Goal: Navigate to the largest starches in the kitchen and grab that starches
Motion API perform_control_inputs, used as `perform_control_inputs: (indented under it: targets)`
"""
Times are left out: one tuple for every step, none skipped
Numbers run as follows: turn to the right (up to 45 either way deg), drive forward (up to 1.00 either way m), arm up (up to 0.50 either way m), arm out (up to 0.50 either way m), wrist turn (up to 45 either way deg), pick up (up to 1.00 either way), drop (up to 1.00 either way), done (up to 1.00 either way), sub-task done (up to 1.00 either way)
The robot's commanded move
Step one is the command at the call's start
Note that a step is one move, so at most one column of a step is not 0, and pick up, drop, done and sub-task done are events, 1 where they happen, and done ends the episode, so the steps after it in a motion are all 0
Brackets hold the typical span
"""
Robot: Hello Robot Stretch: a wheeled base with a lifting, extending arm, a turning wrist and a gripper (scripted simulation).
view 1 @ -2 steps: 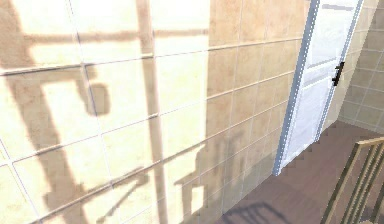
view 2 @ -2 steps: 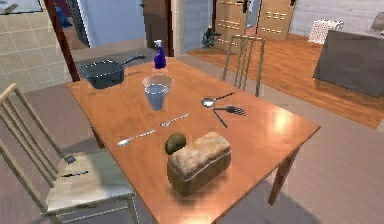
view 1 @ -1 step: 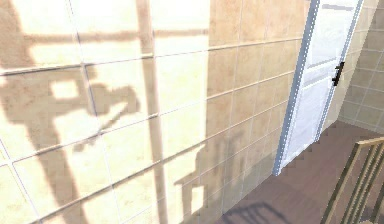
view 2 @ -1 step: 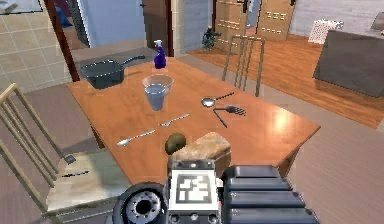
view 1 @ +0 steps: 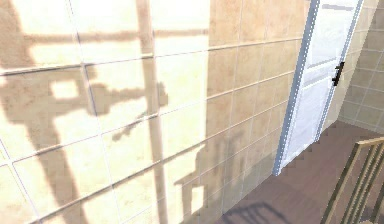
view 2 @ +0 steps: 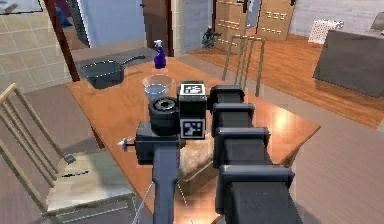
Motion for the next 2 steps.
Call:
perform_control_inputs:
  targets:
    - [0.0,0.00,0.00,0.00,45.0,0.00,0.00,0.00,0.00]
    - [0.0,0.00,0.00,0.00,45.0,0.00,0.00,0.00,0.00]
